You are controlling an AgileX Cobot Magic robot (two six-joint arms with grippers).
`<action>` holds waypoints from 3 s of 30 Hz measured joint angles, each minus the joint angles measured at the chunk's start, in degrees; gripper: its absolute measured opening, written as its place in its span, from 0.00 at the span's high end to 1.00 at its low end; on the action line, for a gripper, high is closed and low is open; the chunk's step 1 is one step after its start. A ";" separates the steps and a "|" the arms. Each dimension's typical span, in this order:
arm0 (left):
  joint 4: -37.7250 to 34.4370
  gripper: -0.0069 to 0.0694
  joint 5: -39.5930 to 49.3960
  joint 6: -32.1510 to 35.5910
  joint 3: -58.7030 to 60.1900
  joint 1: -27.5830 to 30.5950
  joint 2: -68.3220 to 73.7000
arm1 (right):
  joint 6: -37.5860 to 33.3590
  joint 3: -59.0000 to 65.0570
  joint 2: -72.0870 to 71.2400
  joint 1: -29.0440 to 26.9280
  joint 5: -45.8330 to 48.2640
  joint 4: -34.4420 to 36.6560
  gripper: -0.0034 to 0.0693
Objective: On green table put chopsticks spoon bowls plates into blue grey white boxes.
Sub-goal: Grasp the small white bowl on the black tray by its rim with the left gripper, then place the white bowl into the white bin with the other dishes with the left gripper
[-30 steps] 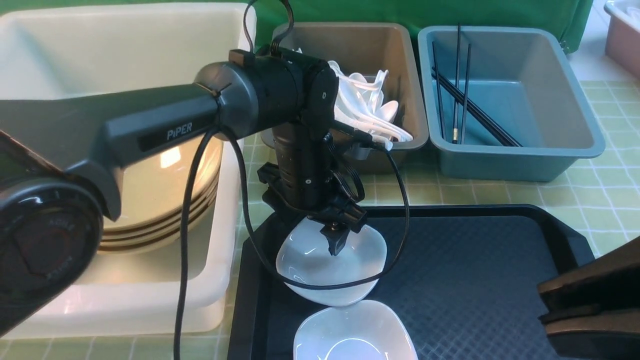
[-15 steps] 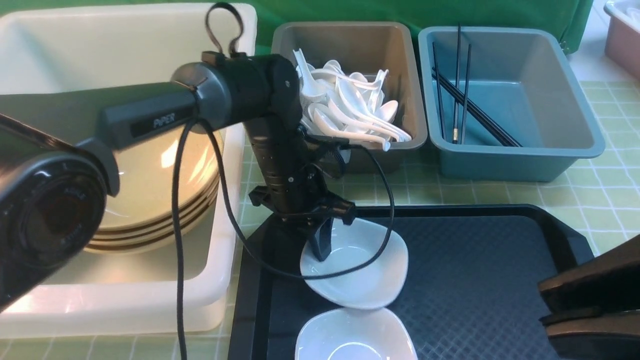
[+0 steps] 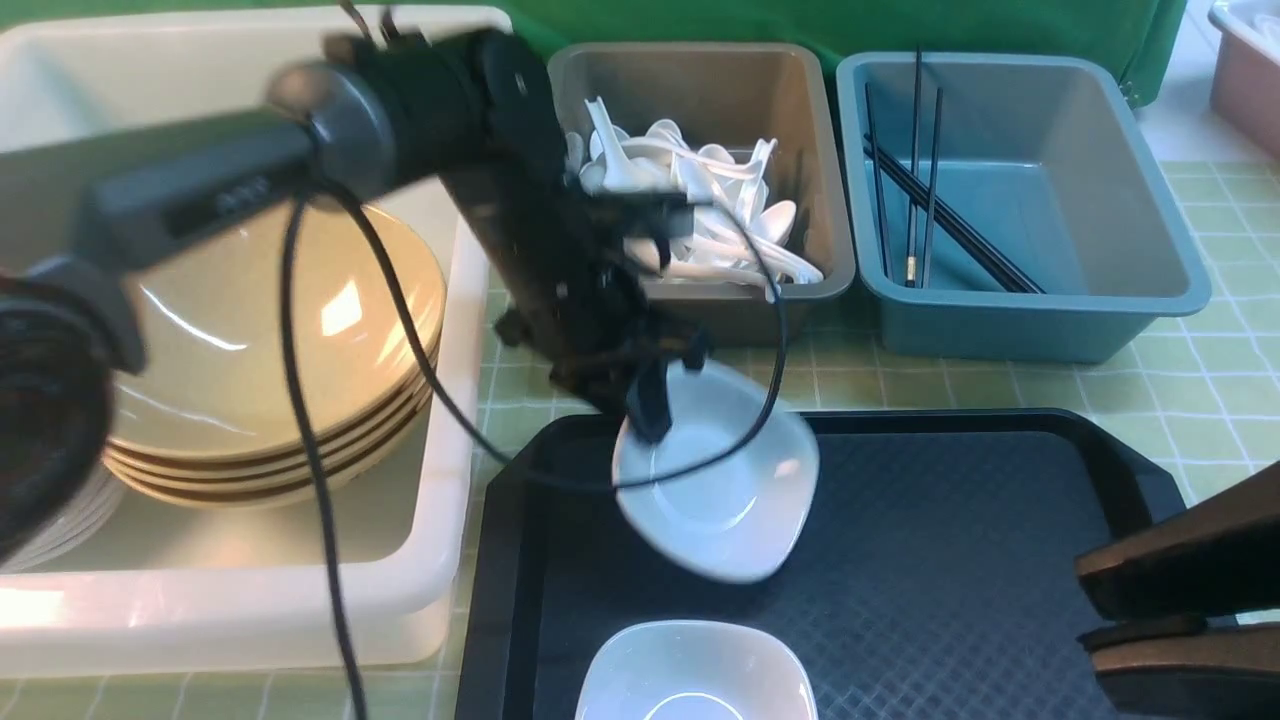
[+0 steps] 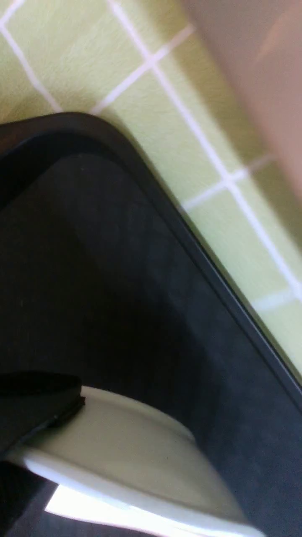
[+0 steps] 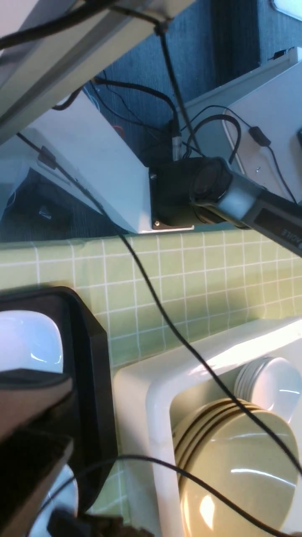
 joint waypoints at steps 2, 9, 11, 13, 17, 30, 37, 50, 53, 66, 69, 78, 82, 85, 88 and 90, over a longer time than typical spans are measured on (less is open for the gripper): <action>-0.39 0.89 0.06 0.00 -1.47 0.00 -3.00 | -0.93 0.00 0.00 0.00 -0.77 0.00 0.75; -1.70 0.89 0.77 0.00 -3.99 1.05 -8.71 | 1.84 0.00 0.00 0.00 -7.21 0.00 0.74; -2.05 0.89 1.00 0.00 -4.73 2.32 -11.08 | 3.44 0.00 0.12 0.00 -10.17 0.06 0.74; -2.35 0.89 1.27 0.00 -4.99 4.19 -13.58 | 5.23 0.00 0.80 0.00 -12.28 0.18 0.74; -2.35 0.89 1.70 -0.30 -4.99 8.52 -17.13 | 6.03 0.00 2.76 0.00 -13.28 0.30 0.73; -1.35 0.89 1.94 1.64 12.58 41.85 -37.15 | 2.64 0.05 5.85 0.00 -12.42 0.23 0.73; 1.55 0.89 2.17 -2.60 17.26 60.55 -40.48 | 1.32 0.05 6.94 0.00 -12.12 0.23 0.73; 15.61 0.89 2.27 -12.13 17.49 62.32 -37.68 | 0.69 0.05 7.49 0.00 -10.65 0.59 0.92; 15.45 0.89 2.02 -12.34 18.60 62.32 -36.17 | 0.63 0.05 7.49 0.00 -10.76 0.59 0.92; 12.88 0.89 -5.50 -12.94 27.55 62.16 -33.01 | 0.60 0.05 7.49 0.00 -13.03 0.59 0.92; 12.80 0.89 -6.32 -13.76 27.55 60.99 -33.01 | 0.60 0.05 7.49 0.00 -13.03 0.59 0.92; 23.59 0.79 -6.89 -23.91 27.55 52.63 -30.07 | 0.60 0.05 7.49 0.00 -13.09 1.46 0.92; 28.57 0.65 -7.25 -29.32 27.55 50.51 -28.89 | 0.73 0.05 7.49 0.00 -13.09 1.50 0.92; 29.01 0.54 -7.83 -30.62 27.55 50.11 -28.90 | 0.78 0.05 7.49 0.00 -13.09 1.50 0.92; 29.15 0.43 -7.82 -31.04 27.55 50.09 -28.90 | 0.80 0.05 7.49 0.00 -13.09 1.76 0.92; 29.22 0.40 -7.75 -31.04 27.55 50.09 -28.90 | 0.80 0.05 7.49 0.00 -13.09 1.87 0.92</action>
